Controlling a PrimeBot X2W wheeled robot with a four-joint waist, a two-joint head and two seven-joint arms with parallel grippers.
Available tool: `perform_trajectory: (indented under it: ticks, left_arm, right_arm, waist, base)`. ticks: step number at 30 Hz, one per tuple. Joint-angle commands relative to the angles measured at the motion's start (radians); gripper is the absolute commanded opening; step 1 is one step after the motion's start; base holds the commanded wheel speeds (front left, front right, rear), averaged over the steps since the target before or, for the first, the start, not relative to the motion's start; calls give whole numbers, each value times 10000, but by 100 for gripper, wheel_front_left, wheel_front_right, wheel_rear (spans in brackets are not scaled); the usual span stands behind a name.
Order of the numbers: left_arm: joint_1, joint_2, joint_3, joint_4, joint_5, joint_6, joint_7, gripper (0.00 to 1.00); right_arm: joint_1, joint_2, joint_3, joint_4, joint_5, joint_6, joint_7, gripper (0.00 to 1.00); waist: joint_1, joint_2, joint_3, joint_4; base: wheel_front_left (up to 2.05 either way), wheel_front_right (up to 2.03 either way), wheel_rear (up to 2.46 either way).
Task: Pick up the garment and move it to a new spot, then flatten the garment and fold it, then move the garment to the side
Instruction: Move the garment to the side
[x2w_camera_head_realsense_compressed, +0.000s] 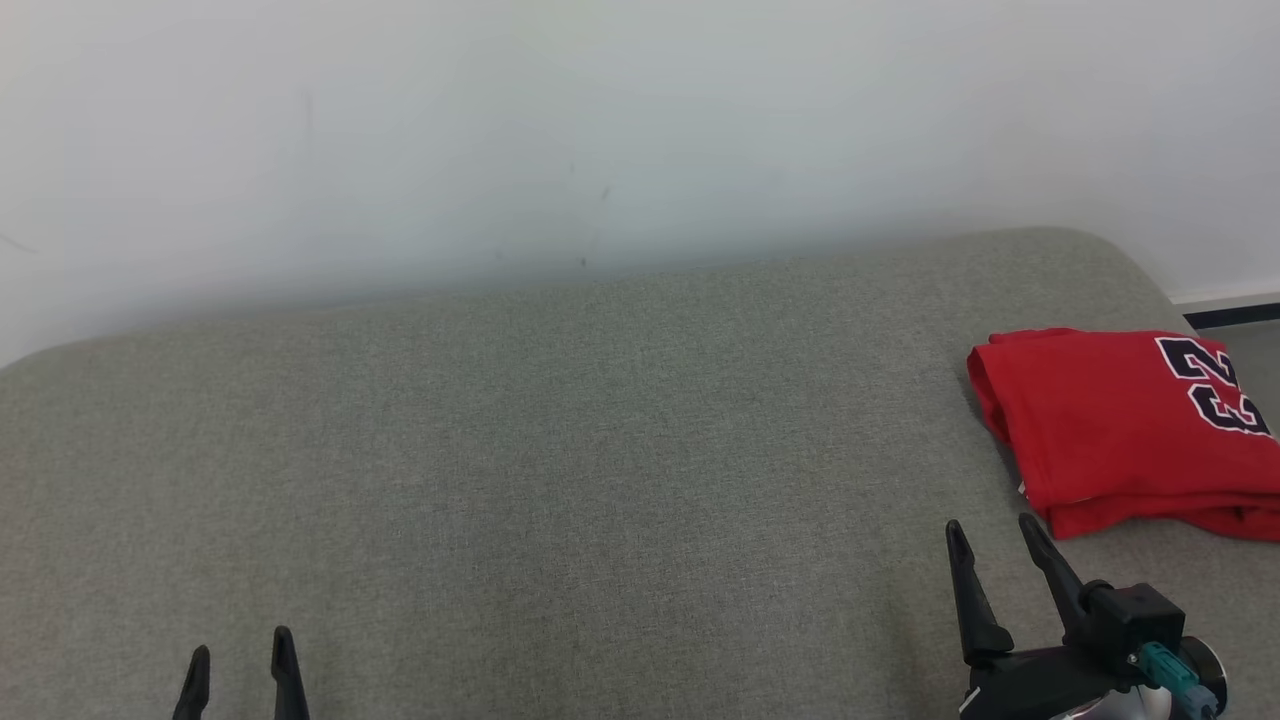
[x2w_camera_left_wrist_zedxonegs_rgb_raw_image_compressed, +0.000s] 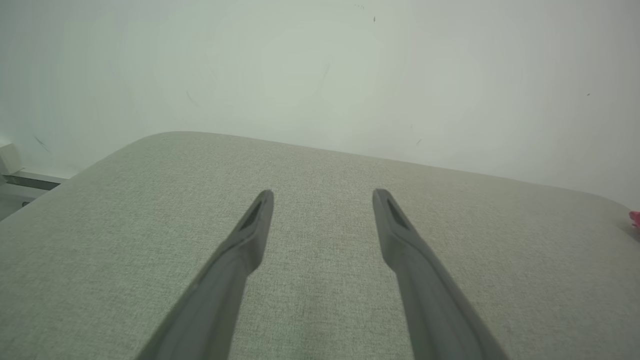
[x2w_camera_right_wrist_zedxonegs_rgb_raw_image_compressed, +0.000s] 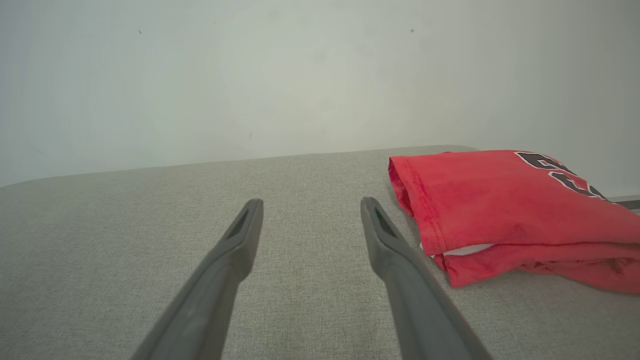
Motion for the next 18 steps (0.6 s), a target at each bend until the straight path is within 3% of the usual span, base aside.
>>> perform_trajectory:
  ticks: [1,18]
  left_arm:
    - [17,-16,-4,-9,-17,32,-27,100]
    - [72,-16,-40,-102,78,190,-27,100]
  right_arm:
    - [-47,-39,4,14,-53,-27,-54,100]
    - [-137,18,170,137,93,-28,-90,100]
  waist:
    - [-1,0,3,1]
    - [-1,0,57,-74]
  base:
    - [0,0,0]
    - [0,0,0]
